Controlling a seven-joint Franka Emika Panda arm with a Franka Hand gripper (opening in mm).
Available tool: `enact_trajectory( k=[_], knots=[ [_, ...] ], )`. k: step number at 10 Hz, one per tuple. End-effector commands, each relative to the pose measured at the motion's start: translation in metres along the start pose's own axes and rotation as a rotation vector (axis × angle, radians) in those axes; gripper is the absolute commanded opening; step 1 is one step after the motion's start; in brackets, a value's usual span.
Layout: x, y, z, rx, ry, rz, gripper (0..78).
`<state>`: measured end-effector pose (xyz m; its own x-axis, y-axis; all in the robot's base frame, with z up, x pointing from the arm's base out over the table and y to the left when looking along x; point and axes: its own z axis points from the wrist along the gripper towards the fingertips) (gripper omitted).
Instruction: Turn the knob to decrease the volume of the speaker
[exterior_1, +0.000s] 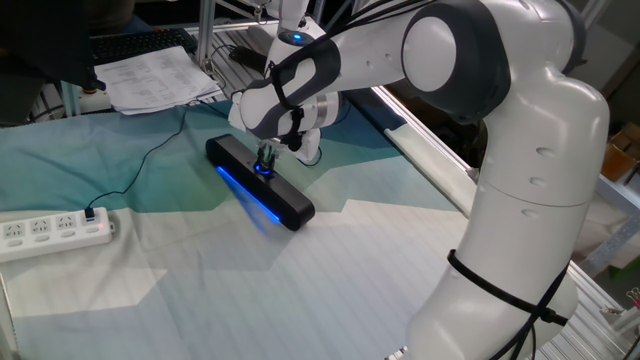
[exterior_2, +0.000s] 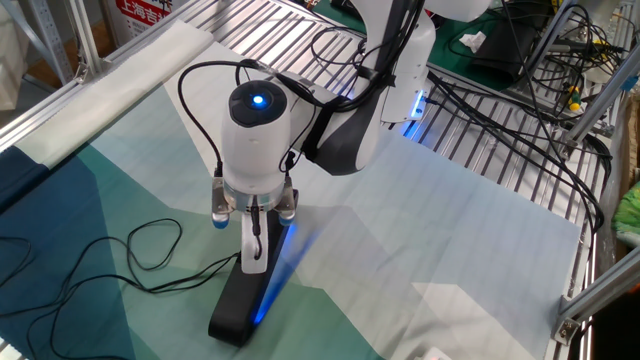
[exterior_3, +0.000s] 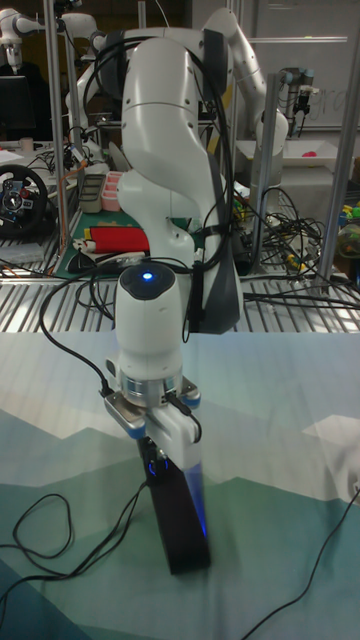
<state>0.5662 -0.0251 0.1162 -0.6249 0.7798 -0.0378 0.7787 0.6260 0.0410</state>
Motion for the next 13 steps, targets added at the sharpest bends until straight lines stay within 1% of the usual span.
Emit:
enact_trajectory(
  k=[1, 6, 8, 13],
  knots=[
    [0.0198, -0.0102, 0.0372, 0.05, 0.06, -0.553, 1.2],
    [0.0198, -0.0102, 0.0372, 0.049, 0.063, -0.62, 1.2],
    [0.0198, -0.0103, 0.0372, 0.05, 0.07, -0.675, 1.2],
    [0.0198, -0.0102, 0.0377, 0.051, 0.08, -0.753, 1.2]
  ],
)
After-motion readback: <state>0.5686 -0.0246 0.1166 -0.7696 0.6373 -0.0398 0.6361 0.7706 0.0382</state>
